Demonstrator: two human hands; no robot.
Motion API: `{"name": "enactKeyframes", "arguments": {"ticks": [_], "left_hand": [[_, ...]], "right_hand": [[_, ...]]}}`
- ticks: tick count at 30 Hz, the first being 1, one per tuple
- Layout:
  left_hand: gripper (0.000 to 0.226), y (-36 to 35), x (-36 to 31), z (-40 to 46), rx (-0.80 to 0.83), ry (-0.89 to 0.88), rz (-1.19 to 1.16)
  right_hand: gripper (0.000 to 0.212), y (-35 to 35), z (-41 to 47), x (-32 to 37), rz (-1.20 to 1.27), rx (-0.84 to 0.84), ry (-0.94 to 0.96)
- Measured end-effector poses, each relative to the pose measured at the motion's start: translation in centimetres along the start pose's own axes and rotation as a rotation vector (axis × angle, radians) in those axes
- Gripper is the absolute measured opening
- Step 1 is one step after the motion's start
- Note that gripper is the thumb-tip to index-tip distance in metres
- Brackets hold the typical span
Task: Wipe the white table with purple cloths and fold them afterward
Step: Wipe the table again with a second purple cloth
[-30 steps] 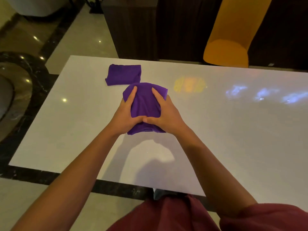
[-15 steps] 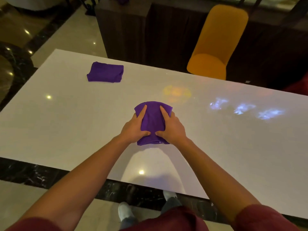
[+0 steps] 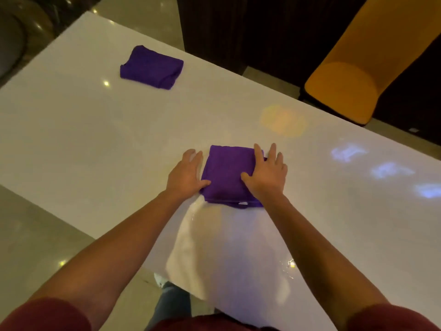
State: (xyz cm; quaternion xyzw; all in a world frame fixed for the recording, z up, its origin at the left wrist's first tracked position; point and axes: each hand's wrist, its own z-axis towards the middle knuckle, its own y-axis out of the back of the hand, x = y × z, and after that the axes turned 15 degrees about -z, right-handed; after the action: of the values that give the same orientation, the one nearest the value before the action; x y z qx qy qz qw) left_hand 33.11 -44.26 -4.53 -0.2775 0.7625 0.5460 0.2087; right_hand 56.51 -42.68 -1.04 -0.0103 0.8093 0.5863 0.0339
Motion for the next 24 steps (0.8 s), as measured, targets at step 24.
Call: {"name": "enactKeyframes", "arguments": {"ticks": [24], "left_hand": [[0.062,5.2,16.9,-1.4,-0.552,0.313,0.073]], "right_hand": [[0.074,-2.4,13.4,27.0,-0.065,-0.215,0.325]]}}
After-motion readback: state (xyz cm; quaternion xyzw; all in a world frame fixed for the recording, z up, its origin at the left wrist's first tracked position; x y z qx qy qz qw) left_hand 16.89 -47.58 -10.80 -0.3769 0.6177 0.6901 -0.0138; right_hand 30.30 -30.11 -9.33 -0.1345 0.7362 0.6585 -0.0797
